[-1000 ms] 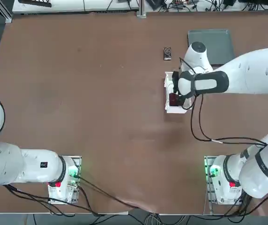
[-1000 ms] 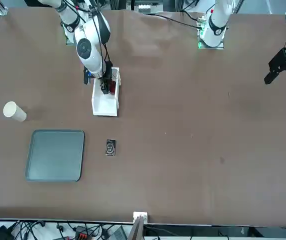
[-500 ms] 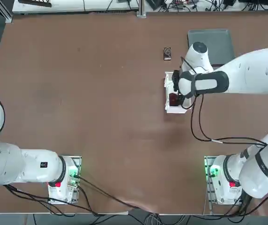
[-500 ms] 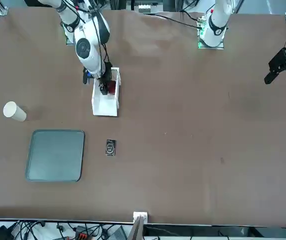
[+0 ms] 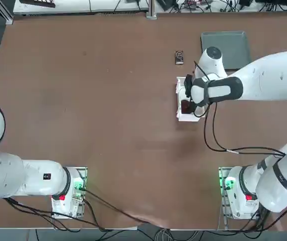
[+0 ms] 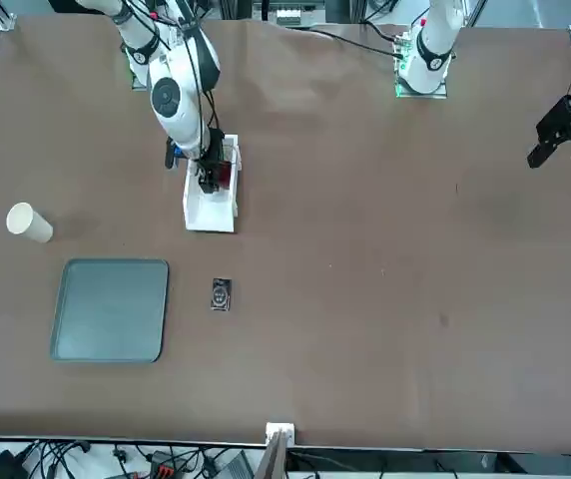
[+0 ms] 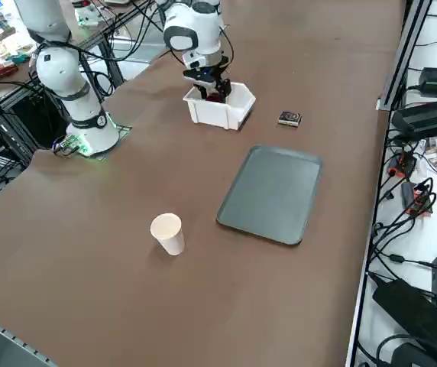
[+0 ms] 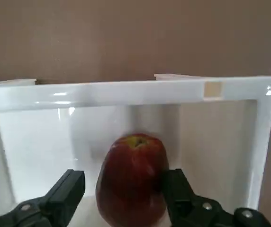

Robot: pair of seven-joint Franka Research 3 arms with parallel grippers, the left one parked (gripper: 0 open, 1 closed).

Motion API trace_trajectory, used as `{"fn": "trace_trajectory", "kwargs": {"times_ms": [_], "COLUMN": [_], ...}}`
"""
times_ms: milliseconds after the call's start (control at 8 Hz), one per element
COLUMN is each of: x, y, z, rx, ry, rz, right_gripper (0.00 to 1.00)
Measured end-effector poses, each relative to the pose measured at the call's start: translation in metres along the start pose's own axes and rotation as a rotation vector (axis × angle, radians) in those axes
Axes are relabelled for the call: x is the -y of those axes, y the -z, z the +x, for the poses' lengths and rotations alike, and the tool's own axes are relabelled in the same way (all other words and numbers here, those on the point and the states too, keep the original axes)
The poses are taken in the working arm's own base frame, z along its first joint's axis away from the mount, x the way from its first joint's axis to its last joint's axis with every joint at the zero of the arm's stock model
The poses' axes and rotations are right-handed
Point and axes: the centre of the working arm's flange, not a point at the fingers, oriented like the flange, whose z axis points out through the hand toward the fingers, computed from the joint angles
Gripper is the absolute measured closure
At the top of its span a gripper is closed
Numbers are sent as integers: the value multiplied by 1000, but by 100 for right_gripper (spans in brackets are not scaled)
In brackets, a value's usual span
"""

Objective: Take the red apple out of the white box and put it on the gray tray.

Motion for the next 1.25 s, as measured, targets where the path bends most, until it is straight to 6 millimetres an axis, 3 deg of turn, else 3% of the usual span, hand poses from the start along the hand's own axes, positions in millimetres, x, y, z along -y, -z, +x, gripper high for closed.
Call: {"fn": "trace_trajectory", "kwargs": {"times_ms": [875, 1250], "x": [1, 1], "y": [-17, -15], "z": [4, 3], "rx": [-16, -12], "ry": [-7, -12], "rz": [-4, 3], "right_gripper": [0, 5]}}
